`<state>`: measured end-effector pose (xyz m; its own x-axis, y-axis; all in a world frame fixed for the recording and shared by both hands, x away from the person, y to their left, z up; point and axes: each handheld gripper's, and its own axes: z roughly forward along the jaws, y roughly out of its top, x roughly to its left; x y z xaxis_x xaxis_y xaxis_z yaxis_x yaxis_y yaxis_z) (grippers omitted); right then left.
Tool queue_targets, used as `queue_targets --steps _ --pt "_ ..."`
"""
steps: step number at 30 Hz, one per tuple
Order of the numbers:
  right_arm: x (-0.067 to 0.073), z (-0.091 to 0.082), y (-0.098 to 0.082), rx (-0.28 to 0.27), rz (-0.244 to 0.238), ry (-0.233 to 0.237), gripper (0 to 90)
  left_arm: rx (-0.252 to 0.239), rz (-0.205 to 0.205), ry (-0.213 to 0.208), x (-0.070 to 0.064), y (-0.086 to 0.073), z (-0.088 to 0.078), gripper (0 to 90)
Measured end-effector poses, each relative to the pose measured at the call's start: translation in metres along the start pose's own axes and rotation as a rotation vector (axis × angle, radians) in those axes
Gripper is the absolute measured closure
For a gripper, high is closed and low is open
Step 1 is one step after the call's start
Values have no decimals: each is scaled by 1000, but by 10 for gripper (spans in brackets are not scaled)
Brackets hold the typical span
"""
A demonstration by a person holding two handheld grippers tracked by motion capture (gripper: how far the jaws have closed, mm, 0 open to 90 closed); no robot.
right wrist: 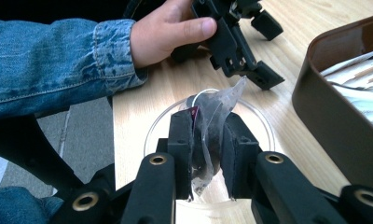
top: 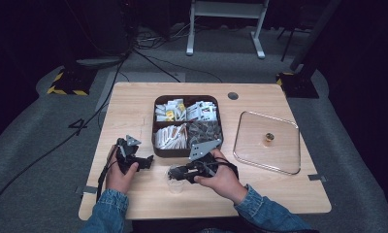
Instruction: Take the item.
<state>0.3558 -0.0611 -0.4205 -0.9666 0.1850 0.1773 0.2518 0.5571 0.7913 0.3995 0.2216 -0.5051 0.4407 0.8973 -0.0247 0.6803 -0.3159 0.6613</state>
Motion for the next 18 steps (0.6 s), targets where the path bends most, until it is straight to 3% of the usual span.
queue_targets --steps 7,12,18 --pt "1 4 -3 19 4 -7 749 0 0 0 0 0 0 1" --pt "0 5 -4 6 27 1 633 0 0 0 0 0 0 1" --pt "-1 5 -5 0 26 2 603 0 0 0 0 0 0 1"
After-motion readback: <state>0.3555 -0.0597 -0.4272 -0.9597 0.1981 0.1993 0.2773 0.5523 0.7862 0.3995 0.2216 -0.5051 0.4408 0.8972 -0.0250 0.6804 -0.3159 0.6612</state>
